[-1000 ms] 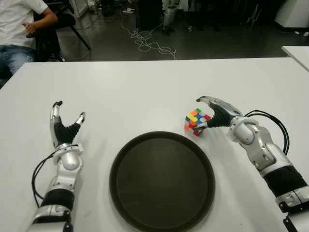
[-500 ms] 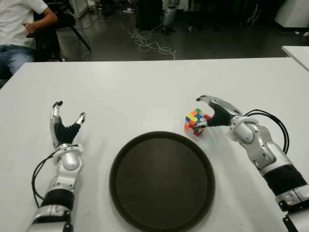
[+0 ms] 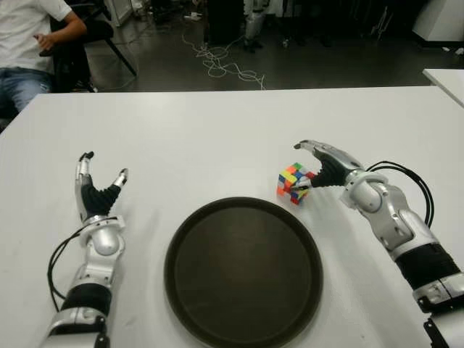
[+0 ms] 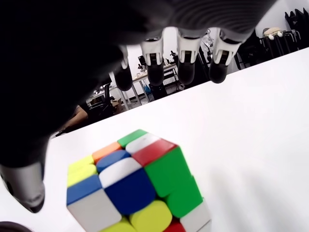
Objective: Pick up the Rubik's Cube and put it in the plate
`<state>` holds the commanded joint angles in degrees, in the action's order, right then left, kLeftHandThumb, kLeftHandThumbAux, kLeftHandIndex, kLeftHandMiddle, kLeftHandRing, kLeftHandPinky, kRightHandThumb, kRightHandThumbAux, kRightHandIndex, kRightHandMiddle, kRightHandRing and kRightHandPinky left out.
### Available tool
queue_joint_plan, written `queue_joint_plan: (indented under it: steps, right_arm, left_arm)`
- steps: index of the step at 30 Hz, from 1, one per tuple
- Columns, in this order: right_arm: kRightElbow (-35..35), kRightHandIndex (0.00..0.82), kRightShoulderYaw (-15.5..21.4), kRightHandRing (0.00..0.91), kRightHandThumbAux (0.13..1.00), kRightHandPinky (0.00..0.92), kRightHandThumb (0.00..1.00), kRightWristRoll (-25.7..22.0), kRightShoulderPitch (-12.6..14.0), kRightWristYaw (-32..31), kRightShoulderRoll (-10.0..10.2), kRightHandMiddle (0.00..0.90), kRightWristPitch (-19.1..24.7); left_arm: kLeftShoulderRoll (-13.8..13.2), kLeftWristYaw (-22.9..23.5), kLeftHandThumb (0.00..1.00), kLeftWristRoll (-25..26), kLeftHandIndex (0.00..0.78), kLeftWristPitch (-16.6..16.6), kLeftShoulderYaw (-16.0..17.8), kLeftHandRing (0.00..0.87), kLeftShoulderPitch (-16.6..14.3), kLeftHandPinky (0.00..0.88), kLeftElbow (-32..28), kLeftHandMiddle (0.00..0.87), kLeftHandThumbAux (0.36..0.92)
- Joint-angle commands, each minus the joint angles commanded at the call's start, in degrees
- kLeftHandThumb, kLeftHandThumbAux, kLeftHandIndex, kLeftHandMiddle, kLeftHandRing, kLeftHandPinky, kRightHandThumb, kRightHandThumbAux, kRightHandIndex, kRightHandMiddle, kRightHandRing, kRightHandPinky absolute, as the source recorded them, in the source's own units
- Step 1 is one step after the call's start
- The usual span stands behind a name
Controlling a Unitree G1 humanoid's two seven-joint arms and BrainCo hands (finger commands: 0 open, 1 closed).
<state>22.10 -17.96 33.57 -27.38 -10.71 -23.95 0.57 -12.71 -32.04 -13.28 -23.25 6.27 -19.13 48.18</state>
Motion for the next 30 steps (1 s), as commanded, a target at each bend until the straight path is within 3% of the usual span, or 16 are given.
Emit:
queue_joint_plan:
  steps: [8,14,30]
  right_arm:
    - [0.35,0.0,0.08,0.0,0.605,0.027,0.0,-0.13,-0.33,0.72,0.22,0.0,0.14]
    - [0.2,0.0,0.54,0.0,0.62,0.021,0.0,-0.95,-0.35,0.63,0.65,0.0,0.23]
    - [0.24,0.0,0.16,0.0,0.608,0.025,0.0,-1.32,-0.68,-0.29,1.03,0.0,-0.49]
  left_arm:
    - [-0.13,-0.57,0.0,-0.58,0.008,-0.16,-0.27,0.0,0.01,0.034,0.06,0.003,0.676]
    - [-0.05,-0.35,0.0,-0.37,0.003,-0.12,-0.25,0.0,0.13,0.035,-0.26,0.0,0.643]
    - [0.24,0.14,0.0,0.1,0.0,1.82,-0.13,0.0,0.32,0.018,-1.31,0.0,0.697]
